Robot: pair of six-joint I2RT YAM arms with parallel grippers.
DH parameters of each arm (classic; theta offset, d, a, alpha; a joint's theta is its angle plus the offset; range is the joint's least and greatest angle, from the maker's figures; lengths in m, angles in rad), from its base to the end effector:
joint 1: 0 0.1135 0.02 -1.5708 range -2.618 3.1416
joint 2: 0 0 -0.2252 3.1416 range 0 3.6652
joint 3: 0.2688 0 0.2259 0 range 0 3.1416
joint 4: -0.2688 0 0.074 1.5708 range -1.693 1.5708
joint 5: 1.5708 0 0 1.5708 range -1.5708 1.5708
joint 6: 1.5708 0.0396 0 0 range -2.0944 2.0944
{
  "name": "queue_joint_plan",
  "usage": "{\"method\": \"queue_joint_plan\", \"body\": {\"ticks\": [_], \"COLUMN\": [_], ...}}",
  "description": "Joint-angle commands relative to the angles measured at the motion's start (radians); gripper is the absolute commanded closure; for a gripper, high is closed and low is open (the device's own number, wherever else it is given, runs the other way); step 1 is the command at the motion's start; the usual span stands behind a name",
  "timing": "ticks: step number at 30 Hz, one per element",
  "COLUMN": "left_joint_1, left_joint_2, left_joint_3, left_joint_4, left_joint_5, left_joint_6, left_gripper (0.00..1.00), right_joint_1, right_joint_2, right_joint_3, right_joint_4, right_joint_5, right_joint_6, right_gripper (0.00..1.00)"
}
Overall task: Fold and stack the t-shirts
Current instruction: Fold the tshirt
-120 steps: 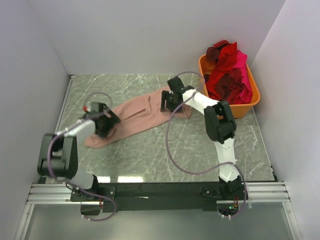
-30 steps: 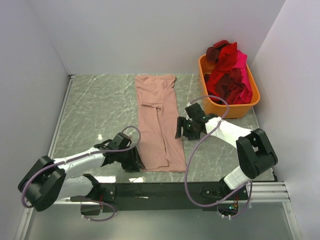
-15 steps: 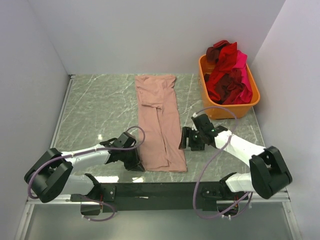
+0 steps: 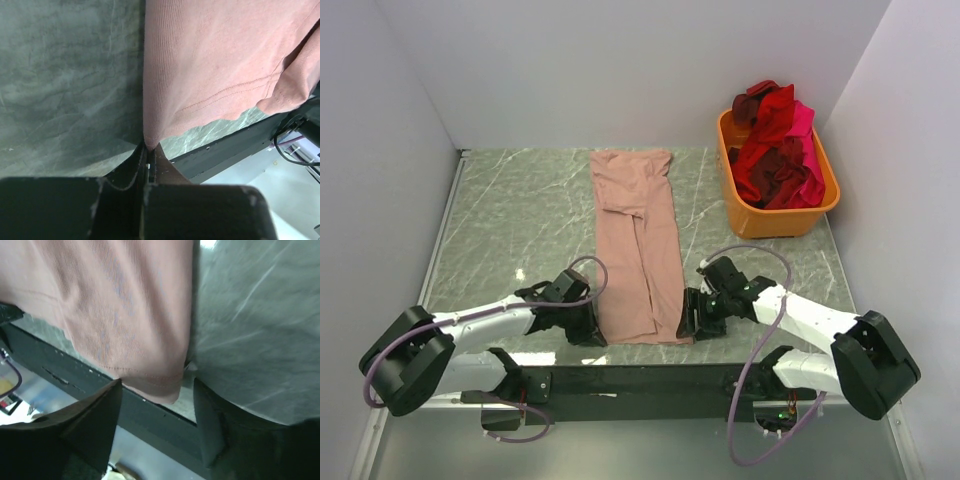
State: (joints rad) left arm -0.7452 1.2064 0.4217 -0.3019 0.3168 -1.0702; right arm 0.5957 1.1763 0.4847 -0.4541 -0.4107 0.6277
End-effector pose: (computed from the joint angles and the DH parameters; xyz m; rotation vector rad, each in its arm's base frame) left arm 0.1300 -0.1367 0.1137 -0.3642 2.9446 -0.8685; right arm 0.1442 0.1169 0.1282 -0.0841 2.9079 0.8557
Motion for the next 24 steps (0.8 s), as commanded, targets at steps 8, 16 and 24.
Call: {"method": "queue_joint_plan", "body": {"ticks": [8, 16, 24], "left_joint_1": [-0.031, -0.057, -0.065], "left_joint_2": [-0.067, -0.158, -0.341], "left_joint_3": [-0.008, -0.027, -0.023], "left_joint_4": [-0.048, -0.129, -0.166], "left_joint_5": [-0.021, -0.018, 0.011], "left_joint_6": [-0.042, -0.082, -0.132], "left_gripper": [0.99, 0.99, 0.99], "right_joint_1": [0.056, 0.131, 0.197], "right_joint_2": [-0.027, -0.099, -0.231], "right_joint_3": [-0.055, -0.106, -0.063], "right_joint_4": [0.026, 0.126, 0.051], "right_joint_5": [-0.033, -0.092, 0.01], "right_joint_6": [0.11, 0.211, 0.237], "right_gripper": [0.8, 1.0, 1.0]}}
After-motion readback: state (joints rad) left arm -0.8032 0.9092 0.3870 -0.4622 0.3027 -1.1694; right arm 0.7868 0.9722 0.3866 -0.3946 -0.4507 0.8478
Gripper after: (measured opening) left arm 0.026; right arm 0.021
